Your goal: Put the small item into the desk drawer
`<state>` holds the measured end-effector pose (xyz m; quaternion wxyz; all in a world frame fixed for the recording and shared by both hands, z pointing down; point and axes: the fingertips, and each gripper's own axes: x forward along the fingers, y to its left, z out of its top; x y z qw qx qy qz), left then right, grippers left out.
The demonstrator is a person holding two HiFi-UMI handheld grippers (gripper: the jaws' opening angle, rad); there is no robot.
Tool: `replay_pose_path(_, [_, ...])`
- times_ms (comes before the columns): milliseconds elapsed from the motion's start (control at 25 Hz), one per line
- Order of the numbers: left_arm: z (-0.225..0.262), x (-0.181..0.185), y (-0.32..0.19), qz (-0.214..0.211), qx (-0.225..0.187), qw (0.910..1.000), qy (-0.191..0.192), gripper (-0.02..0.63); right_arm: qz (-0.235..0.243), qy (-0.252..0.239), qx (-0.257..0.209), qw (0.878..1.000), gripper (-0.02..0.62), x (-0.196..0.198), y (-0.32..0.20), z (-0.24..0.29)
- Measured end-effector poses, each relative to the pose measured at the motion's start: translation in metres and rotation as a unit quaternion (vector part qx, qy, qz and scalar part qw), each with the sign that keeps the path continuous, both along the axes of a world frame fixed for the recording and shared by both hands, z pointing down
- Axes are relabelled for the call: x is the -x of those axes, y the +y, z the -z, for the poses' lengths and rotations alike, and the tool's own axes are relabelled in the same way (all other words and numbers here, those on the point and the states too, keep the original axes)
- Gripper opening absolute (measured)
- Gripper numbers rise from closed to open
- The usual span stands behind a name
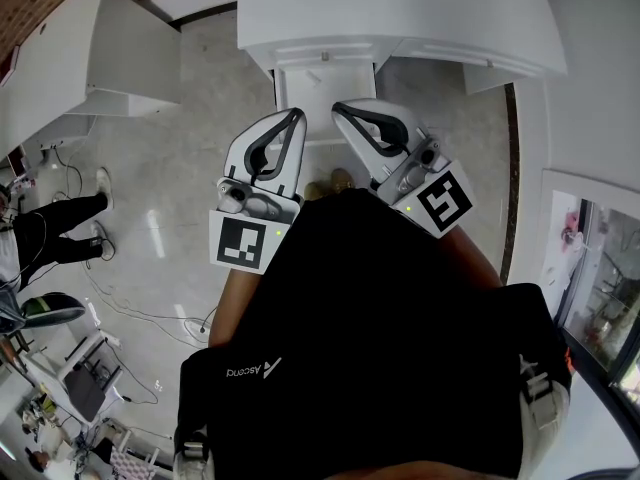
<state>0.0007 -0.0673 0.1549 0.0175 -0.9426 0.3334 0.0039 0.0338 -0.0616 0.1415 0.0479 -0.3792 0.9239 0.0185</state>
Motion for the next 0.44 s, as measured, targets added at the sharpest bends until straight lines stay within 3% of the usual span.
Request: replay_pose_path(440, [0.0032,-0.0016,0.0078,0.002,0.000,1.0000,0.009,-0.002,-0.011,0.008,0.001,1.000,0.002,-0.0073,0.0091,-0.0008])
